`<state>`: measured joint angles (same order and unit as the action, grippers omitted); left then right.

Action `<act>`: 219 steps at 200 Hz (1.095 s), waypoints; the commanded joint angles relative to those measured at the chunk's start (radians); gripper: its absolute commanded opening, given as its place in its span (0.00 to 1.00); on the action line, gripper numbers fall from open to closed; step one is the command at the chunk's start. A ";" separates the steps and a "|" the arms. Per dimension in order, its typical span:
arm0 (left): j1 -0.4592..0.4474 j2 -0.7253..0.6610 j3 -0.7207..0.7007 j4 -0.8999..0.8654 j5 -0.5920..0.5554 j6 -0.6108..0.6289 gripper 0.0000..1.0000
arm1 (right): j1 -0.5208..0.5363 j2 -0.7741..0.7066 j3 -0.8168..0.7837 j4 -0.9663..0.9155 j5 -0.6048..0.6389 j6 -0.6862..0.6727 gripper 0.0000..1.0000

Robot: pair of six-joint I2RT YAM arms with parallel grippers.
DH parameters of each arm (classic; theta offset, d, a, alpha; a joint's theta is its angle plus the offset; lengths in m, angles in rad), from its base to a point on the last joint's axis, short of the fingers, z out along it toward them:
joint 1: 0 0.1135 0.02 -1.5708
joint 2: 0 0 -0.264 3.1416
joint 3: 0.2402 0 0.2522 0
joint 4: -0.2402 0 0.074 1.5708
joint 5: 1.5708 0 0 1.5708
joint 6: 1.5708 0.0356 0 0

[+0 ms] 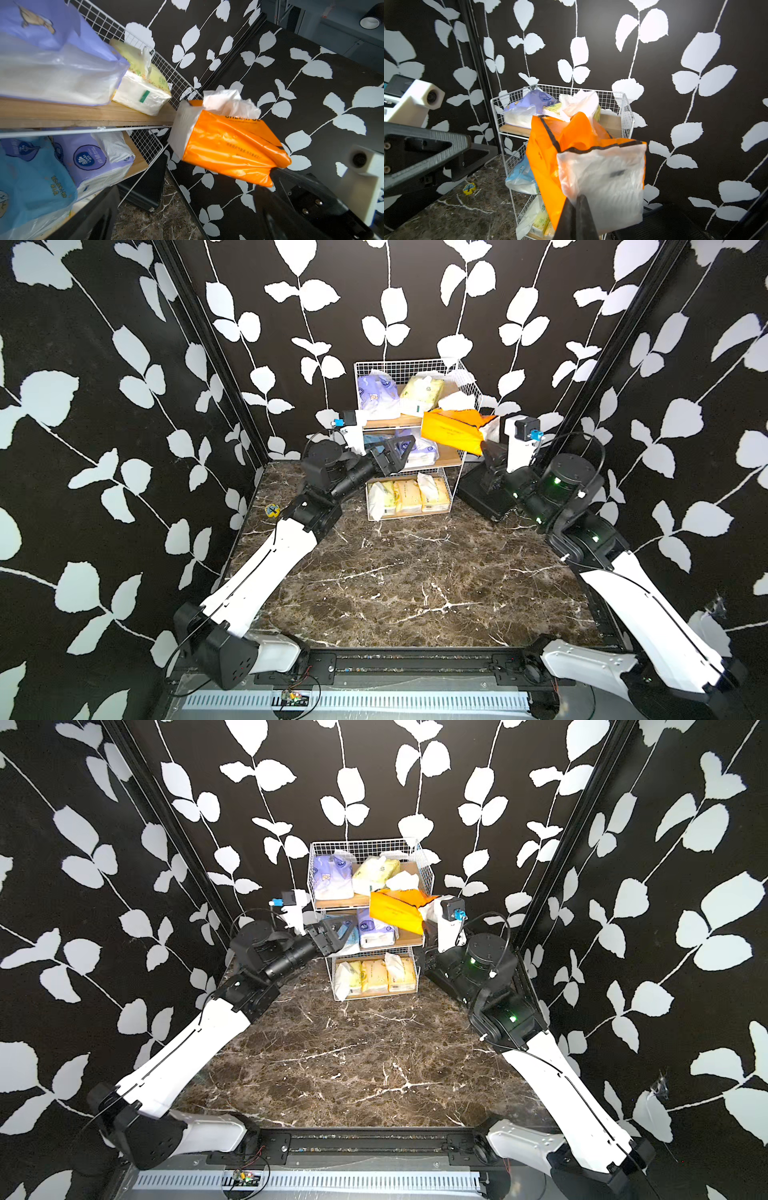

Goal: Remove the tissue boxes from the shelf
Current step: Pick up a box of tissues from the shelf, then place the box of tissues at the center of the board.

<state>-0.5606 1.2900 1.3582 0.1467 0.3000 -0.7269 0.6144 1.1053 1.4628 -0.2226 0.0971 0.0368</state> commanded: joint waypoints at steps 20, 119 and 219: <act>-0.005 -0.157 -0.085 -0.066 -0.109 0.092 0.99 | 0.015 -0.065 -0.073 0.032 -0.135 0.031 0.00; -0.004 -0.621 -0.408 -0.355 -0.395 0.233 0.99 | 0.215 -0.113 -0.558 0.349 -0.249 0.138 0.00; -0.005 -0.895 -0.760 -0.443 -0.458 0.087 0.99 | 0.455 0.228 -0.841 0.779 -0.104 0.144 0.00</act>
<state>-0.5610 0.4492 0.6334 -0.2714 -0.1257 -0.5999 1.0435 1.2934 0.6548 0.3550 -0.0544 0.1684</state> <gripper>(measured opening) 0.989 0.042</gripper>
